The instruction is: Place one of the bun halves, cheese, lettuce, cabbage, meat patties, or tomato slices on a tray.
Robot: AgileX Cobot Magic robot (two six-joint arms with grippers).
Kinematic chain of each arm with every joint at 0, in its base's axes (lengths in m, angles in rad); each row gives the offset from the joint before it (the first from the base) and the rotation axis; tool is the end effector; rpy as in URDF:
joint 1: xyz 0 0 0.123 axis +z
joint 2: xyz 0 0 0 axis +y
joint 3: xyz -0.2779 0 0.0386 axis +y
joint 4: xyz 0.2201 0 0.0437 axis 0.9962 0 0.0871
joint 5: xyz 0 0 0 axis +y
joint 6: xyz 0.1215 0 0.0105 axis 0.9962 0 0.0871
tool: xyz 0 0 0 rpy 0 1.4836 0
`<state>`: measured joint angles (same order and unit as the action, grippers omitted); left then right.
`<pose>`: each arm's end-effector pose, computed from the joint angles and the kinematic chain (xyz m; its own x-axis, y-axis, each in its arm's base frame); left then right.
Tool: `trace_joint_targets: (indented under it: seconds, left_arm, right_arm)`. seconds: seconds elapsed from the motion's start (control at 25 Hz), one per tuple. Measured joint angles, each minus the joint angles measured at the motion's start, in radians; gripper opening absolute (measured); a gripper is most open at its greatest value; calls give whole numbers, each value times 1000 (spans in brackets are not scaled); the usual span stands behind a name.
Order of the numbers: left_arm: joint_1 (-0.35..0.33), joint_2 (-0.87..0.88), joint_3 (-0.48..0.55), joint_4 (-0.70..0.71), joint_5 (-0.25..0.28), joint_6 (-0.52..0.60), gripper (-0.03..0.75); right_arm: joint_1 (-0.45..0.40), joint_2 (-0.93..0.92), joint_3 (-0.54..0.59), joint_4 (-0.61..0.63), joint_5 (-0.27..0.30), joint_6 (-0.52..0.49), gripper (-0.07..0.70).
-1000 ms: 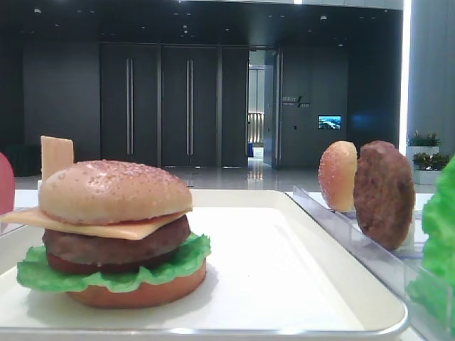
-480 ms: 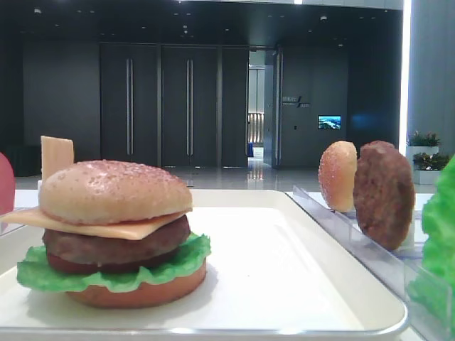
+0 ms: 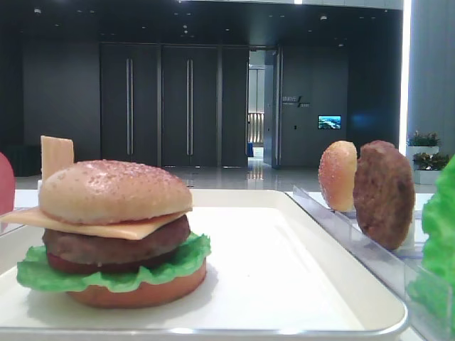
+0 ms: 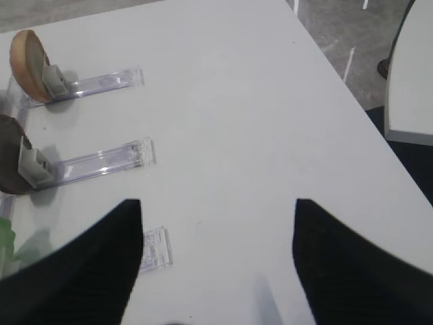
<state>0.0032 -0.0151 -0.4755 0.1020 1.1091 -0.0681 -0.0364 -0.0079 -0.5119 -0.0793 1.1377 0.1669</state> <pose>-0.0002 0.0111 0.2382 -0.5029 -0.0241 -0.8640 -0.0932 0.9953 0.0266 -0.0043 -0.0086 0.2451 -0.4872 0.1507 -0.8602 0.1647 0.9832 0.0789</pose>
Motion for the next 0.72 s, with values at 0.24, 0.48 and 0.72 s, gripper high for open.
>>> trace_joint_targets:
  seconds: [0.24, 0.48, 0.72]
  left_arm:
    - [0, 0, 0, 0, 0, 0, 0]
    - [0, 0, 0, 0, 0, 0, 0]
    - [0, 0, 0, 0, 0, 0, 0]
  right_arm:
    - [-30, 0, 0, 6, 0, -11, 452]
    - [-43, 0, 1, 26, -1, -34, 452]
    - [-43, 0, 1, 30, -1, -44, 446]
